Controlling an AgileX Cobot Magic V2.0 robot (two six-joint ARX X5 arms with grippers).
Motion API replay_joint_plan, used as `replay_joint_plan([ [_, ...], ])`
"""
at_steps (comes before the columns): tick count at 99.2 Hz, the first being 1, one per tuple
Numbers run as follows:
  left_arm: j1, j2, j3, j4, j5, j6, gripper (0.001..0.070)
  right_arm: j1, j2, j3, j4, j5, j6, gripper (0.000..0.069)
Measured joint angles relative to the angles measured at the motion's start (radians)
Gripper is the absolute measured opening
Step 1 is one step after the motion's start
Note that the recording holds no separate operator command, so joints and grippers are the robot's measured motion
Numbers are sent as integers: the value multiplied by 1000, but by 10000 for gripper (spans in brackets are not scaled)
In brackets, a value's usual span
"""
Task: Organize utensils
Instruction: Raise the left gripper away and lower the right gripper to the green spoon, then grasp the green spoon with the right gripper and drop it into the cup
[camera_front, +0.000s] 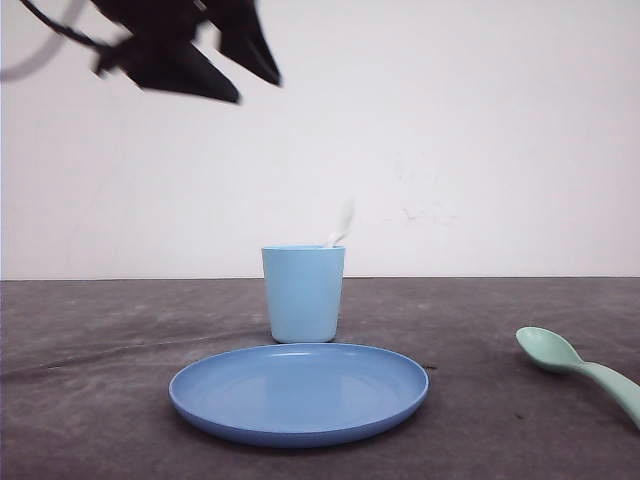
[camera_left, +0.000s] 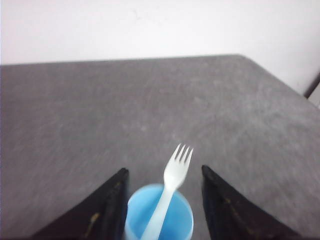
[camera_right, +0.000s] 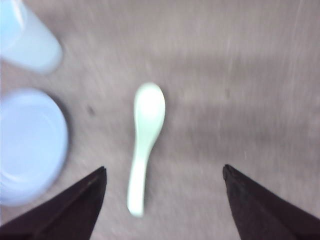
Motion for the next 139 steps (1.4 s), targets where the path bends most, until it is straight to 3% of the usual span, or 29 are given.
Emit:
replay_joint_plan([
  [24, 0, -242, 0, -342, 0, 0, 270, 148, 129, -33, 28, 83, 69, 433],
  [40, 0, -324, 0, -478, 0, 0, 270, 252, 227, -63, 100, 147, 122, 415],
  [69, 0, -397, 0, -562, 0, 0, 270, 344, 409, -69, 225, 198, 184, 346],
  [97, 0, -420, 0, -613, 0, 0, 270, 349, 547, -72, 270, 224, 198, 325],
  [123, 0, -422, 0, -627, 0, 0, 270, 350, 554, -72, 298, 232, 201, 105],
  [139, 0, -423, 0, -627, 0, 0, 270, 350, 554, -72, 298, 233, 201, 78],
])
